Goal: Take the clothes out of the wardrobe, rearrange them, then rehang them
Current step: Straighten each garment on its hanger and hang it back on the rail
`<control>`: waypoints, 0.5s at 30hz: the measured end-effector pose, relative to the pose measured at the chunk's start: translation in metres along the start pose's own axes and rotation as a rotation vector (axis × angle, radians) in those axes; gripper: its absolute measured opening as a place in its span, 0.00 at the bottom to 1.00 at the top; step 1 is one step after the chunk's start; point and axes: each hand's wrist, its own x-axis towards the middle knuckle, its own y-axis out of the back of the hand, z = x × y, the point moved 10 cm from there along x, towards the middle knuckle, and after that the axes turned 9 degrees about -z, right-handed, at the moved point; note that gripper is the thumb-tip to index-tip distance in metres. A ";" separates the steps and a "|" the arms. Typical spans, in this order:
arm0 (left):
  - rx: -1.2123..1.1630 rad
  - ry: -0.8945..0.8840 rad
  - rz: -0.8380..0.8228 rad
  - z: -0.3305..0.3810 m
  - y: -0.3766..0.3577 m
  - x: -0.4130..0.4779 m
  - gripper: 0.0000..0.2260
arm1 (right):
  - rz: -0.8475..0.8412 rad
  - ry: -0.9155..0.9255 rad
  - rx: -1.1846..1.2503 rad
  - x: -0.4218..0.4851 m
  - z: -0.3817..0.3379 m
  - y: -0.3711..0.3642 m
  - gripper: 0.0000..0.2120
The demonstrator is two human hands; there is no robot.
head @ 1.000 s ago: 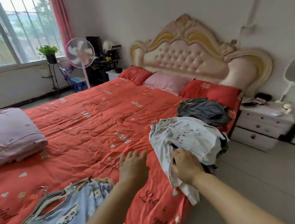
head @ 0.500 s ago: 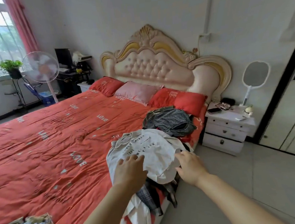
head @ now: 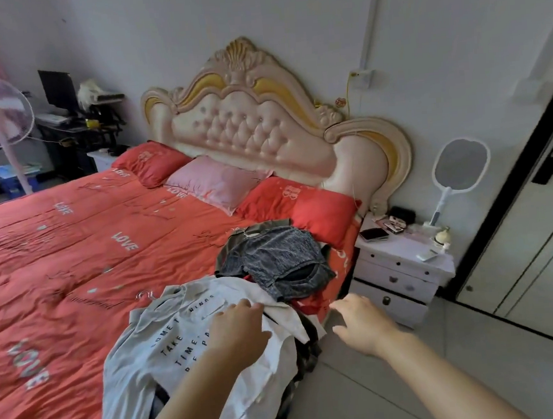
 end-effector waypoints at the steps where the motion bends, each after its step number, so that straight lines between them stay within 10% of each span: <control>1: 0.002 -0.004 -0.007 0.004 0.005 0.017 0.21 | -0.004 0.002 0.005 0.015 0.008 0.009 0.19; 15: -0.008 0.191 -0.085 0.049 0.050 0.257 0.17 | -0.076 0.183 -0.091 0.255 0.115 0.093 0.20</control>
